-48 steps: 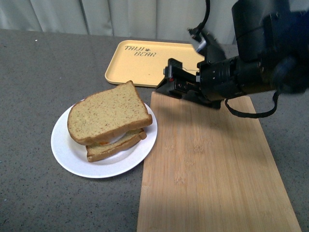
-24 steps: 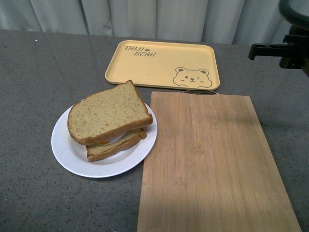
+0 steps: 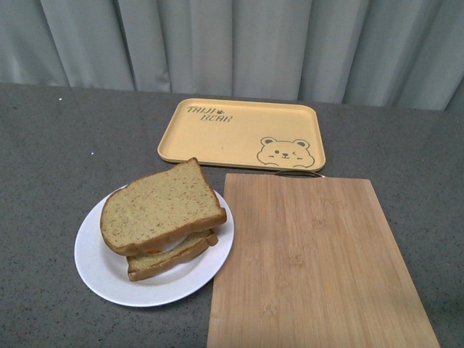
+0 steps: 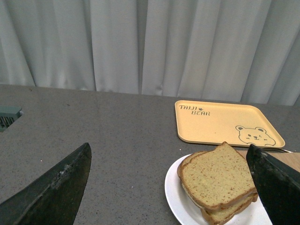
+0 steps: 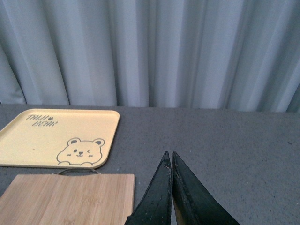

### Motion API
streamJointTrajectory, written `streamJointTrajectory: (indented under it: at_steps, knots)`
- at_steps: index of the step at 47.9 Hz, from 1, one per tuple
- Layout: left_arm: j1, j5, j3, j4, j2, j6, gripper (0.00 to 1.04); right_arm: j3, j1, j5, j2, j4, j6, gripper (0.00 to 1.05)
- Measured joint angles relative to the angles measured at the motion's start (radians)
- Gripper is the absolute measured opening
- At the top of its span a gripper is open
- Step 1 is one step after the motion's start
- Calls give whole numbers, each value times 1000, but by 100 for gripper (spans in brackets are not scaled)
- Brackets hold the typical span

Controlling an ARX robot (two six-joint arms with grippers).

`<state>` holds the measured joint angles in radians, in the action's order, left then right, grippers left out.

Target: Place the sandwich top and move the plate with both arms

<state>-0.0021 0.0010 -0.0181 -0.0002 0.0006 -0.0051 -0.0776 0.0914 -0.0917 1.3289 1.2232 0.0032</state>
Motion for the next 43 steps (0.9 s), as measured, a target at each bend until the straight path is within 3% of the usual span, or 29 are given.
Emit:
streamJointTrajectory:
  at_steps: [6, 12, 17, 43]
  knots:
    - [0, -1, 0, 0, 0, 0, 98, 40, -61, 87, -173, -130, -1, 1]
    - [0, 0, 0, 0, 0, 0, 98, 47, -89, 87, -399, -357, 0, 1]
    - [0, -1, 0, 0, 0, 0, 98, 56, -89, 87, -528, -457, 0, 1]
    - [0, -1, 0, 0, 0, 0, 98, 74, -89, 93, -889, -784, 0, 1]
